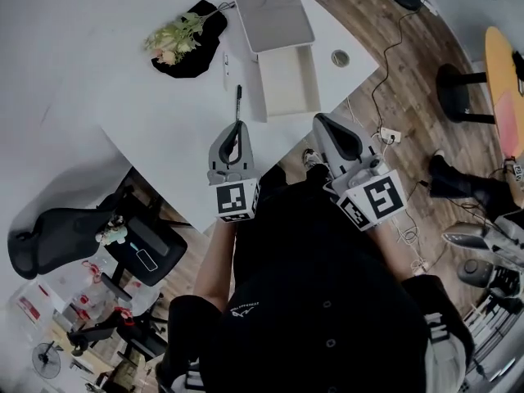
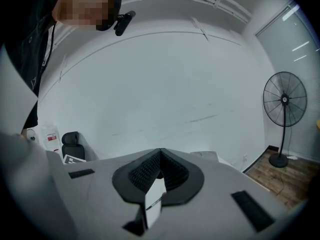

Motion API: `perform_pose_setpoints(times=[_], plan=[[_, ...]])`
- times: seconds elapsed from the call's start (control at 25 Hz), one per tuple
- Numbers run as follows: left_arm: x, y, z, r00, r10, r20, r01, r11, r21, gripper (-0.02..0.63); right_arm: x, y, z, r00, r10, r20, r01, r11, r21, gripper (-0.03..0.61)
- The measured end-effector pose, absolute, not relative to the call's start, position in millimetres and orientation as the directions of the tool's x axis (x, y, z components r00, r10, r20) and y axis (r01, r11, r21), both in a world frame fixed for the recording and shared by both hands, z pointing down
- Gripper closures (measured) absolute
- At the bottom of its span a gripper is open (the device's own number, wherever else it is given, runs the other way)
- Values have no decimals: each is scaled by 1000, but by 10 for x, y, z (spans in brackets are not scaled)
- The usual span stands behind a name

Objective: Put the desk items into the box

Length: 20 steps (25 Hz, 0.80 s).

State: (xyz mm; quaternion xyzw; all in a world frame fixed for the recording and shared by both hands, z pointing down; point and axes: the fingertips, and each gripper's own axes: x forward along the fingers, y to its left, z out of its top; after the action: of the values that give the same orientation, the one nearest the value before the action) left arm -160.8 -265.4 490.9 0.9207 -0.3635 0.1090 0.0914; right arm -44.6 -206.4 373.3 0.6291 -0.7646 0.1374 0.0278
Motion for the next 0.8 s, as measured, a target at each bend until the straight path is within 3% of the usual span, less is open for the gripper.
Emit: perform_pose_setpoints(times=[0.8], plan=[[-1721, -2963, 6240, 665, -538, 518, -689, -709, 147, 605, -552, -2202, 4082, -189, -925, 329, -975, 137, -173, 580]])
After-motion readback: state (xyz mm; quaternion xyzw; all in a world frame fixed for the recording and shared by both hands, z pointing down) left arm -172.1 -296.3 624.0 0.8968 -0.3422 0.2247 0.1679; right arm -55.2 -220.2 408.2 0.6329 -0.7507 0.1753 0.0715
